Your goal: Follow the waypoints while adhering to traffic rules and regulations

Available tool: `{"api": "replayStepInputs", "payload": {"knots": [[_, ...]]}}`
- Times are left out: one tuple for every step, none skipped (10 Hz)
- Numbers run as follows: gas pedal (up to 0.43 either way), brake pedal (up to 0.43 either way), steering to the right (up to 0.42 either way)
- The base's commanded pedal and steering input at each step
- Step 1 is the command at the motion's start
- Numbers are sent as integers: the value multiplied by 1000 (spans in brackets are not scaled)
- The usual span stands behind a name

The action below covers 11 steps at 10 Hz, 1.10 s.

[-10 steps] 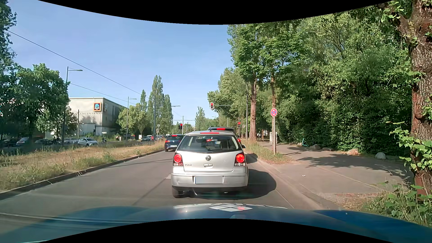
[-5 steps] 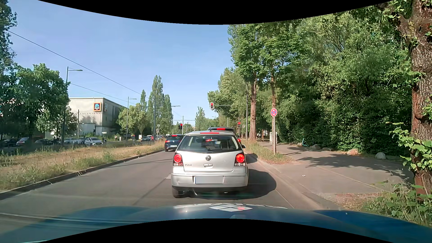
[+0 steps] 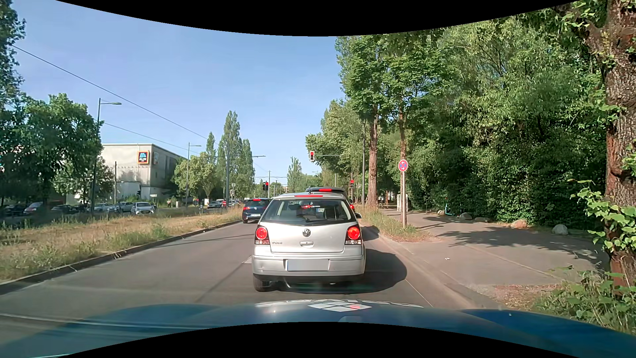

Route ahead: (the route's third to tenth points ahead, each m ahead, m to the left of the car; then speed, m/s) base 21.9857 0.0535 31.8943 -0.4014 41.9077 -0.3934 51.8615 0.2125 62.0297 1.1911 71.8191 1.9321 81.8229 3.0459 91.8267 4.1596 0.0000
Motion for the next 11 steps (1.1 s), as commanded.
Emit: {"api": "replayStepInputs", "payload": {"knots": [[0, 256, -7], [0, 256, -7], [0, 256, -7], [0, 256, -7], [0, 256, -7], [0, 256, -7], [0, 256, -7], [0, 256, -7], [0, 256, -7], [0, 256, -7], [0, 256, -7]]}}
